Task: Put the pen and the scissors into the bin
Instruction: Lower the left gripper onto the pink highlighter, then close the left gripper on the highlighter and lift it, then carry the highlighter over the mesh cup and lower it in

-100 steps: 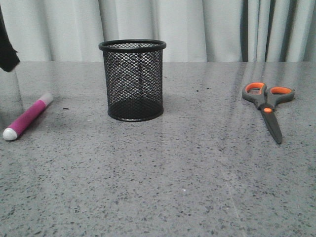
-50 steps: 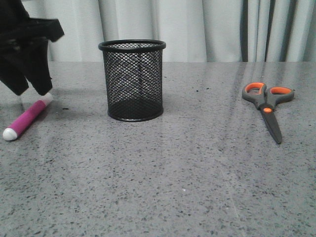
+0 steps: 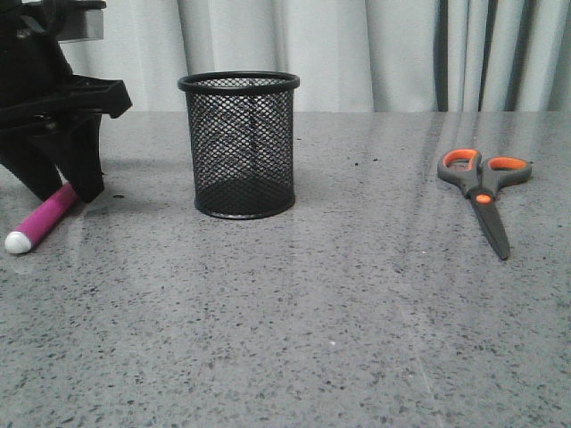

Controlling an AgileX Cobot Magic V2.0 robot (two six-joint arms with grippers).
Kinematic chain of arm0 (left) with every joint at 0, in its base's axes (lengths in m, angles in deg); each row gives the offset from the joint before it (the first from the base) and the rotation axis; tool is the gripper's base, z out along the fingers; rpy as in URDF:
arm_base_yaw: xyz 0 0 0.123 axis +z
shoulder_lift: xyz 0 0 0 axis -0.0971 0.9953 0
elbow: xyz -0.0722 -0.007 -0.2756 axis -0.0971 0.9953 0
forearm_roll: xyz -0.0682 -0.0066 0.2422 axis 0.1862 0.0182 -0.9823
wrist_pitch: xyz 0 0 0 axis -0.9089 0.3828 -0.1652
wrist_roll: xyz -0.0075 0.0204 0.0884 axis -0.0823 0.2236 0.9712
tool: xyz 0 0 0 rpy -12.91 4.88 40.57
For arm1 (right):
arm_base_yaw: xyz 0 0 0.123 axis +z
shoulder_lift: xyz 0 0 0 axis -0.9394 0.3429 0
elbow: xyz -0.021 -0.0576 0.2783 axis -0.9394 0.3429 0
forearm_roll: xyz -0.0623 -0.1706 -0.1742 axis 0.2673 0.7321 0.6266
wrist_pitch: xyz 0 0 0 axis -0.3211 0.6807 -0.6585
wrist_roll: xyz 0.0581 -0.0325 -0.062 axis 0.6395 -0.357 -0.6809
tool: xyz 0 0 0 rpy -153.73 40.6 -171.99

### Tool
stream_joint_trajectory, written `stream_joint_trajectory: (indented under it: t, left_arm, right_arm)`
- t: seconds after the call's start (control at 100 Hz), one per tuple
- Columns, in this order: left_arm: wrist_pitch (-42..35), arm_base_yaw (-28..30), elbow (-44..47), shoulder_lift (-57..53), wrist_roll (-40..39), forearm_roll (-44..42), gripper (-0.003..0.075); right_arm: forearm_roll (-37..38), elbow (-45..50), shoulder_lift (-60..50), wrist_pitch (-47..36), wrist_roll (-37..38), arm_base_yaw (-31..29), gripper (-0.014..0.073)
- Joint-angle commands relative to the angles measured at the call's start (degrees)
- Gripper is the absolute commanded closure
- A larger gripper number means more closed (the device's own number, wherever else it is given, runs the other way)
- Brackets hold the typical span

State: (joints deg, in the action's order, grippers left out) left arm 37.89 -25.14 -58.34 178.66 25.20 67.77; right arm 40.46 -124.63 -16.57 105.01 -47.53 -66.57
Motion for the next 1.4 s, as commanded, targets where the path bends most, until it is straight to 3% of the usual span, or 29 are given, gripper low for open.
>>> stream_joint_trajectory:
  t: [0.0,0.21,0.41,0.51,0.61,0.92,1.19,1.39]
  left_arm:
    - [-1.64,-0.32,-1.75,-2.0,-0.79,0.41,0.0426]
    - [-0.48,-0.32,-1.75,-0.91,-1.64,0.33,0.0501]
    - [0.59,-0.32,-1.75,0.71,-1.85,0.33,0.0525]
    - [0.39,-0.32,-1.75,0.71,-1.85,0.03,0.061]
    - [0.39,-0.32,-1.75,0.71,-1.85,-0.67,0.0743]
    - [-4.13,-2.02,-1.75,-3.8,-1.85,-3.85,0.074]
    - [-19.08,-2.97,-1.75,-16.53,-1.85,-1.93,0.074]
    - [-30.58,-8.86,-1.75,-19.71,-1.74,-0.95,0.074]
  right_arm:
    - [-0.84,-2.06,-0.23,-2.97,-0.75,-0.33,0.0239]
    - [-0.84,-2.06,-0.23,-2.97,-0.75,-0.33,0.0239]
    - [-0.84,-2.06,-0.23,-2.97,-0.75,-0.33,0.0239]
    - [-0.84,-2.06,-0.23,-2.97,-0.75,-0.33,0.0239]
    - [-0.84,-2.06,-0.23,-2.97,-0.75,-0.33,0.0239]
    - [-0.84,-2.06,-0.23,-2.97,-0.75,-0.33,0.0239]
    - [-0.84,-2.06,-0.23,-2.61,-0.75,-0.33,0.0239]
    - [-0.84,-2.06,-0.23,-2.95,-0.75,-0.33,0.0239]
